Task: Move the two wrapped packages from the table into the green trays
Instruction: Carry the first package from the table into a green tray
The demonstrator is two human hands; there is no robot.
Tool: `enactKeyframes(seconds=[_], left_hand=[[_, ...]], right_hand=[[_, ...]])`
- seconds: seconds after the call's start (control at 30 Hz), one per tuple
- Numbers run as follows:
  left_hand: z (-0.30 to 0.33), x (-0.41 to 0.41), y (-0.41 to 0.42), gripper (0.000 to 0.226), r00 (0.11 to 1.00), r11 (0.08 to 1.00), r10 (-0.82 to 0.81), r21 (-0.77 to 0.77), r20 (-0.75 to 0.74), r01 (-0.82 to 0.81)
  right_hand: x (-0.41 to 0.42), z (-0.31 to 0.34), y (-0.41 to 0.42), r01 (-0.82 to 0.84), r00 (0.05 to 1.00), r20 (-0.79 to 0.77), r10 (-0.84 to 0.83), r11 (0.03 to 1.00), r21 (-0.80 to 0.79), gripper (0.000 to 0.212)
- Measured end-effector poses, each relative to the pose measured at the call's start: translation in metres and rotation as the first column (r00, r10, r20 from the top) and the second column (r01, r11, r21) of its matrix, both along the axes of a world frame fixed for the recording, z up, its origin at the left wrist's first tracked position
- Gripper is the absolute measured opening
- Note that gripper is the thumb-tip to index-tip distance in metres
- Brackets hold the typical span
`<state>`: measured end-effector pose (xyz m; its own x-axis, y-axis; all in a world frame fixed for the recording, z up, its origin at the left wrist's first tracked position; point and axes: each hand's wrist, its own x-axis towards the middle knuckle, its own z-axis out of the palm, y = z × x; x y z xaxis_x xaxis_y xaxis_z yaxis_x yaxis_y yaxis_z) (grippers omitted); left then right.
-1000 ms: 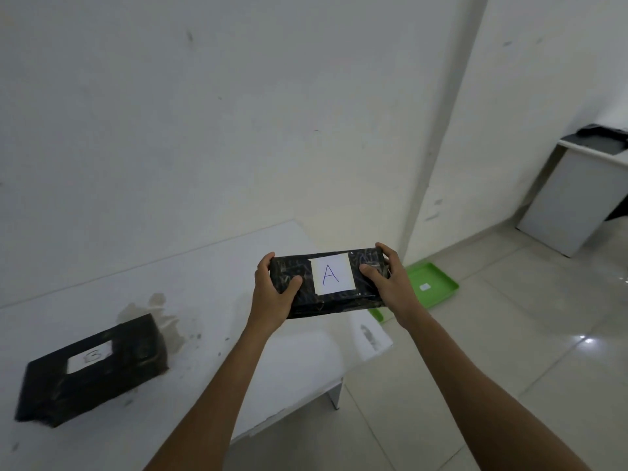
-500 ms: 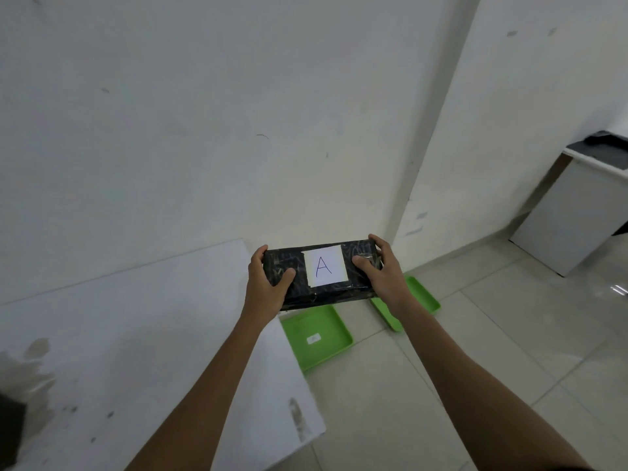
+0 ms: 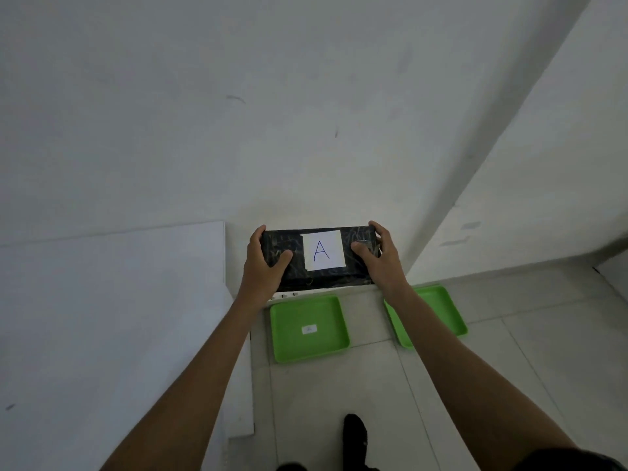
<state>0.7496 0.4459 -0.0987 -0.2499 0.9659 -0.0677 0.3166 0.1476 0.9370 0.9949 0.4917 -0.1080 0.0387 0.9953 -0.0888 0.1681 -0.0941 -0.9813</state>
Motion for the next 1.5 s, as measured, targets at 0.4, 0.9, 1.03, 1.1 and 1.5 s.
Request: enactKeyframes(seconds=[0.4, 0.9, 1.03, 1.1, 1.5], left_hand=[[-0.153, 0.008, 0.071, 0.068, 0.995, 0.978, 0.091, -0.192, 0.036, -0.083], [-0.579, 0.006, 0.118, 0.078, 0.999, 0.93, 0.023, -0.365, -0.041, -0.036], [-0.676, 0.007, 0.116, 0.082, 0.998, 0.899, -0.029, -0.438, -0.052, 0.004], [-0.717, 0.007, 0.113, 0.083, 0.998, 0.889, -0.04, -0.457, -0.051, 0.012], [-0.751, 0.006, 0.112, 0.084, 0.991, 0.825, -0.066, -0.565, -0.118, -0.013]], right_hand=[[0.007, -0.151, 0.091, -0.113, 0.993, 0.016, 0.117, 0.98, -0.161, 0.064], [-0.003, -0.577, 0.138, -0.142, 0.97, 0.143, 0.196, 0.936, -0.322, 0.074], [-0.008, -0.675, 0.139, -0.16, 0.95, 0.197, 0.244, 0.917, -0.366, 0.08], [-0.011, -0.712, 0.137, -0.166, 0.942, 0.203, 0.266, 0.899, -0.405, 0.082], [-0.005, -0.744, 0.135, -0.236, 0.852, 0.315, 0.418, 0.844, -0.481, 0.081]])
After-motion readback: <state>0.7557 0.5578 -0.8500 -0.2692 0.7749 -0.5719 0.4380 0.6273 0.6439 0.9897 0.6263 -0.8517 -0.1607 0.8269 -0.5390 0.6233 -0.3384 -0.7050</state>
